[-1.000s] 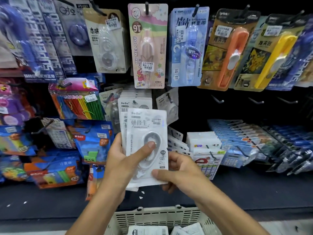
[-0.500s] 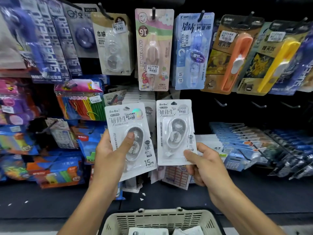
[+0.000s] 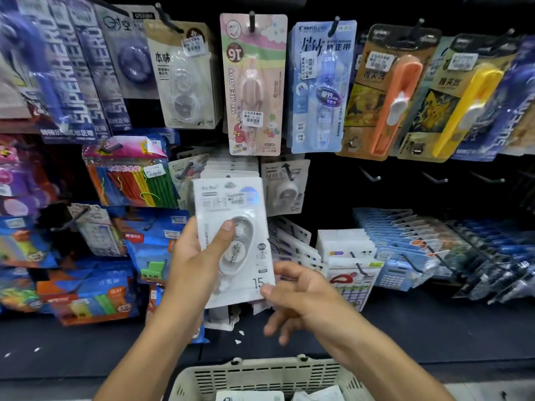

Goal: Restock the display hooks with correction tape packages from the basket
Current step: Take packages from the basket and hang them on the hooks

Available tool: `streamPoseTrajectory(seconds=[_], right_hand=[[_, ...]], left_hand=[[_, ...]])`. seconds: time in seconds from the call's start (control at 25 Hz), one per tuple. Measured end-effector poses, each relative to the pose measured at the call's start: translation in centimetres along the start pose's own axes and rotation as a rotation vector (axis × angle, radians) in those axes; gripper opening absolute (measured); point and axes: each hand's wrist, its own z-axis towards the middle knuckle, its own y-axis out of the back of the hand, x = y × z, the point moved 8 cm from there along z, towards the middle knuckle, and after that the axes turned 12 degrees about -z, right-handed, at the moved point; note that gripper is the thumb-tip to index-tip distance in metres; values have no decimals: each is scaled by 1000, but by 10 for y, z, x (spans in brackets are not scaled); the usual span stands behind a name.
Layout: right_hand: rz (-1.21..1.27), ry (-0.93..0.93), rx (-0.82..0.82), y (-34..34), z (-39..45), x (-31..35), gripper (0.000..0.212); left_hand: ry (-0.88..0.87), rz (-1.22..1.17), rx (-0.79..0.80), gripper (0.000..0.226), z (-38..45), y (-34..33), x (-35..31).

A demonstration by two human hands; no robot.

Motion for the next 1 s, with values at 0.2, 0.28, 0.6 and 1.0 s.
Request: streamPoseTrajectory(seconds=[0.2, 0.28, 0.6, 1.0], right_hand=[[-154, 146, -371, 38, 0, 12, 15], [-166, 136, -451, 58, -4, 13, 17], [79, 35, -564, 66, -20, 1, 18], [367, -40, -347, 52, -7, -31, 54]], left_hand=[[-138, 781, 207, 72, -1, -16, 1], [-149, 925, 213, 78, 2, -11, 0], [-146, 1027, 265, 71, 1, -8, 3], [-358, 935, 166, 48, -12, -8, -18]])
